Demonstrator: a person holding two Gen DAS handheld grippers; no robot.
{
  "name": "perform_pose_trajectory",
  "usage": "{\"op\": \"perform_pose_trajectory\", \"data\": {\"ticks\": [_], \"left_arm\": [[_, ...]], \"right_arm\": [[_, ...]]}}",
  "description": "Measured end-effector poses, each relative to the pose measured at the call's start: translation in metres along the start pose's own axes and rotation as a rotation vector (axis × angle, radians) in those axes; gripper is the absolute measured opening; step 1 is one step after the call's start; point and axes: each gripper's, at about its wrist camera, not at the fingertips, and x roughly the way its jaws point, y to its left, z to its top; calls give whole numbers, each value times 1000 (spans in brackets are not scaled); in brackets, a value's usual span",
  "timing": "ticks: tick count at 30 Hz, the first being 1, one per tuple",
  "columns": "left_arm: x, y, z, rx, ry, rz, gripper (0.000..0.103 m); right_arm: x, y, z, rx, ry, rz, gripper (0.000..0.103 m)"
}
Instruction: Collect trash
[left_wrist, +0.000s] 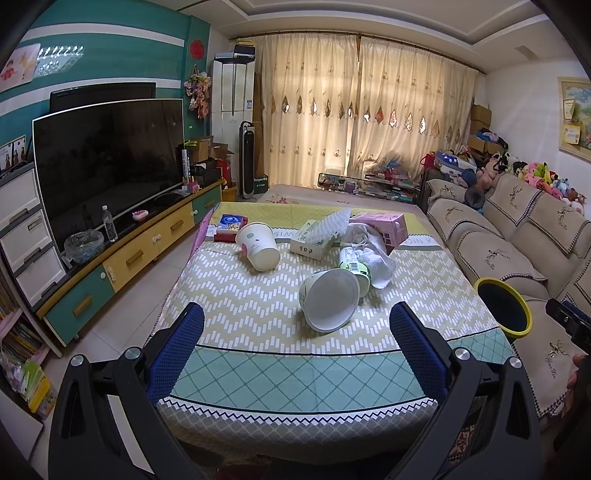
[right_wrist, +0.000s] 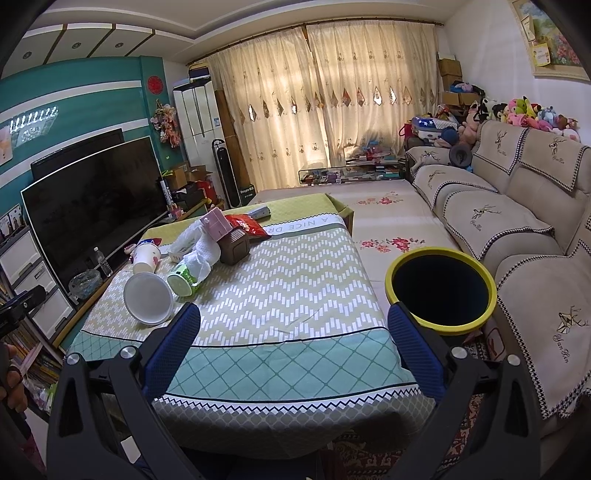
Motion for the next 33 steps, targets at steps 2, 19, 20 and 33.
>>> {"op": "perform_pose_trajectory", "data": {"ticks": [2,19,20,33], "left_arm": [[0,0,0,-1,0,0,99],[3,-2,-3,-1,9,-2,99],[3,-2,-3,-1,9,-2,99],[5,-1,-4,-14,20,-8,99]], "right_arm": [[0,0,0,1,1,0,97],[0,0,0,1,3,-2,97],[0,0,0,2,3,-1,97],[2,1,-1,2,8,-1,97]]}}
